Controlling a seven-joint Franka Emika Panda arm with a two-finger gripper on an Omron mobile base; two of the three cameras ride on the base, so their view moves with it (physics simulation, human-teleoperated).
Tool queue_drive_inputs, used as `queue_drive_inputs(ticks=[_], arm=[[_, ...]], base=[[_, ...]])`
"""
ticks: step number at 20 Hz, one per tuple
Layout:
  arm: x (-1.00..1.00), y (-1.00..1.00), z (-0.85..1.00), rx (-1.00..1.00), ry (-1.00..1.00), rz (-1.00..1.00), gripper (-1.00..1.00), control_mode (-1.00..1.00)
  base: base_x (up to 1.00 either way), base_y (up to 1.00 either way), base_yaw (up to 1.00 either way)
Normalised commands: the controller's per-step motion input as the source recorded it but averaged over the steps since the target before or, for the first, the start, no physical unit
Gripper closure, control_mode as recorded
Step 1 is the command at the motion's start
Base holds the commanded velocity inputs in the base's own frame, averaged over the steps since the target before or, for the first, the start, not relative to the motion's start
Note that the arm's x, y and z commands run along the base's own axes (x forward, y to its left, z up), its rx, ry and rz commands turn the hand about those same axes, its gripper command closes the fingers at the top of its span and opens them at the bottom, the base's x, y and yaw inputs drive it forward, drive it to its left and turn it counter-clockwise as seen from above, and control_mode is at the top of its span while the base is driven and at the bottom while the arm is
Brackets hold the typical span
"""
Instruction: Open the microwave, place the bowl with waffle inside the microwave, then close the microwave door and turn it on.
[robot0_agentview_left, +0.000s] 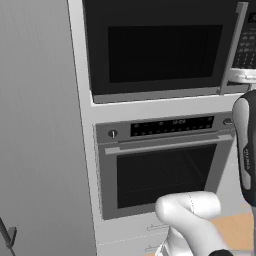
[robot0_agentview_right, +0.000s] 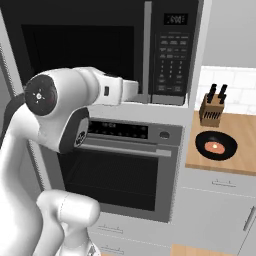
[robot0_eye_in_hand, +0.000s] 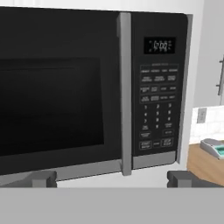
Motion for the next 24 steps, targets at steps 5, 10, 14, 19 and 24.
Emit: queue_drive_inputs(ticks=[5,10,14,19,24], arm=[[0.19,-0.27,0.16,0.0,0.13,0.0,-1.0,-1.0],[0.27,-0.19,0.0,0.0,0.06,0.03,-1.0,-1.0],[0.31,-0.23,0.0,0.0,0.0,0.02,-1.0,-1.0],[0.37,-0.06,-0.02,0.0,0.0,0.0,-1.0,-1.0],[0.49,0.0,-0.04,0.0,0.03,0.0,-1.0,-1.0]], base=[[0.0,0.0,0.0],[0.0,0.0,0.0],[0.0,0.0,0.0],[0.0,0.0,0.0],[0.0,0.0,0.0]])
